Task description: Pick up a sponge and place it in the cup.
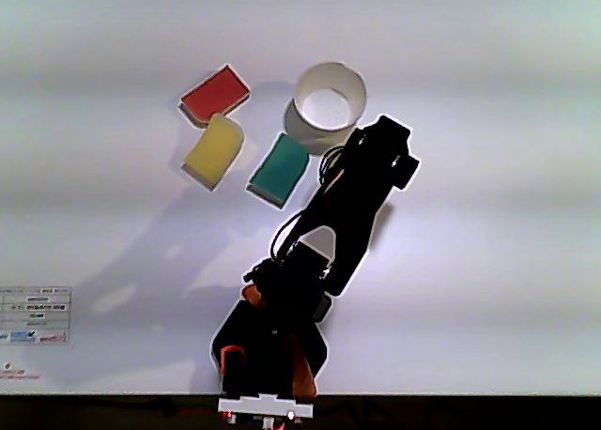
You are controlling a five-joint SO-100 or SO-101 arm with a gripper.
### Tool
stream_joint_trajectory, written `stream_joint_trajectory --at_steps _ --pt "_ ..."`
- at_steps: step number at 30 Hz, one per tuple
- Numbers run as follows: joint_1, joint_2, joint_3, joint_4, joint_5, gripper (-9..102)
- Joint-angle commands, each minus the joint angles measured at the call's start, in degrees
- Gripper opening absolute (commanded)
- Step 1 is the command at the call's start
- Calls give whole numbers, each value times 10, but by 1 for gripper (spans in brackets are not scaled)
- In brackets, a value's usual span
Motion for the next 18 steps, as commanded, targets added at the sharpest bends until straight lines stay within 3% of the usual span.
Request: stream_joint_trajectory --at_steps 1,8,18 --pt "8 9 11 -14 -6 27" --pt "4 5 47 -47 5 21" --pt "11 1 60 -52 5 0"
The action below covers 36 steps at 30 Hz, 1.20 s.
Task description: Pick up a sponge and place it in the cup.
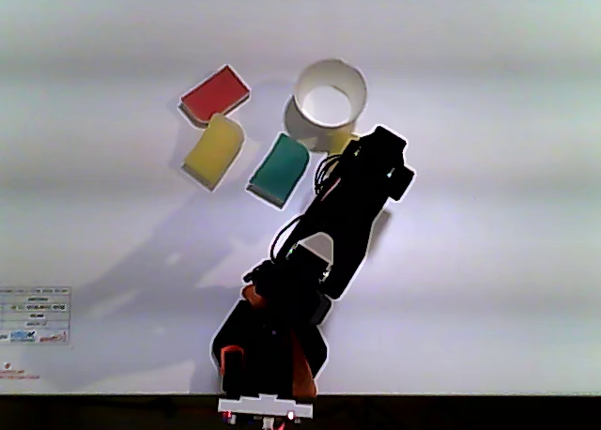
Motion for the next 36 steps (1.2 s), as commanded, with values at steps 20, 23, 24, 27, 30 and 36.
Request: stream_joint_trajectory --at_steps 20,23,24,27,30,36 --pt "-11 311 -34 289 -62 0" --pt "-11 330 -92 353 -60 0" --pt "-11 330 -117 374 -58 0" --pt "-10 310 -200 423 -54 0" --pt "-17 257 -296 460 -41 0" --pt "-45 124 -468 481 1 0"
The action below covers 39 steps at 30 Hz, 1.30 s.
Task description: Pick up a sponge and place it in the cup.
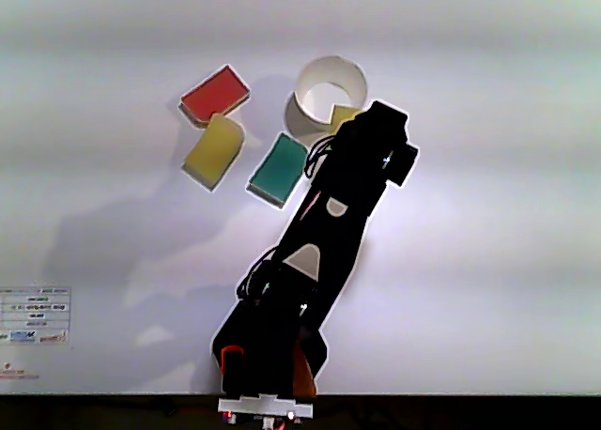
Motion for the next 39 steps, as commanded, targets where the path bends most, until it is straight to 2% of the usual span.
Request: stream_joint_trajectory --at_steps 1,7,16,26,34,36,39 --pt "-9 -47 -91 8 13 0" --pt "-42 -101 -91 -62 47 0" --pt "-82 -108 -2 -163 58 0" --pt "-108 -108 68 -214 97 2" --pt "-109 -106 86 -217 129 13" --pt "-108 -105 83 -209 128 20" --pt "-108 -107 69 -197 130 36"
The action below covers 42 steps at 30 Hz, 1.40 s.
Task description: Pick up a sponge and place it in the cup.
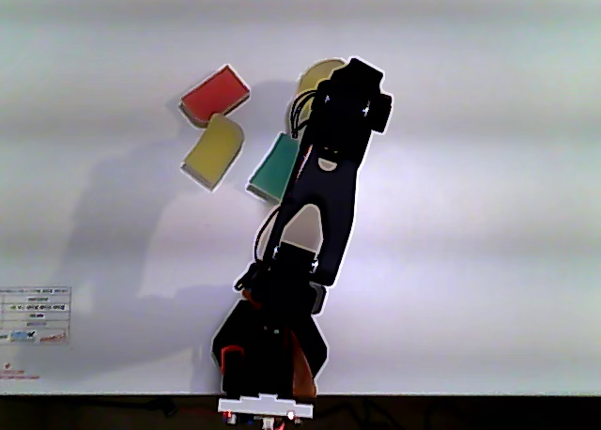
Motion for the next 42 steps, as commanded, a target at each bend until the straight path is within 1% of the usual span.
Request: stream_joint_trajectory --at_steps 1,4,15,17,19,21,25,26,29,36,42 --pt "0 17 -21 12 5 39" --pt "1 13 -40 30 5 43" --pt "4 -10 -116 84 13 42" --pt "4 -14 -143 112 14 40" --pt "4 -17 -171 142 22 37" --pt "3 -14 -192 165 25 31" --pt "-1 25 -192 184 29 13" --pt "-3 41 -180 183 29 8" --pt "-12 109 -121 168 29 0" --pt "-54 333 121 99 17 0" --pt "-89 540 335 71 -1 0"
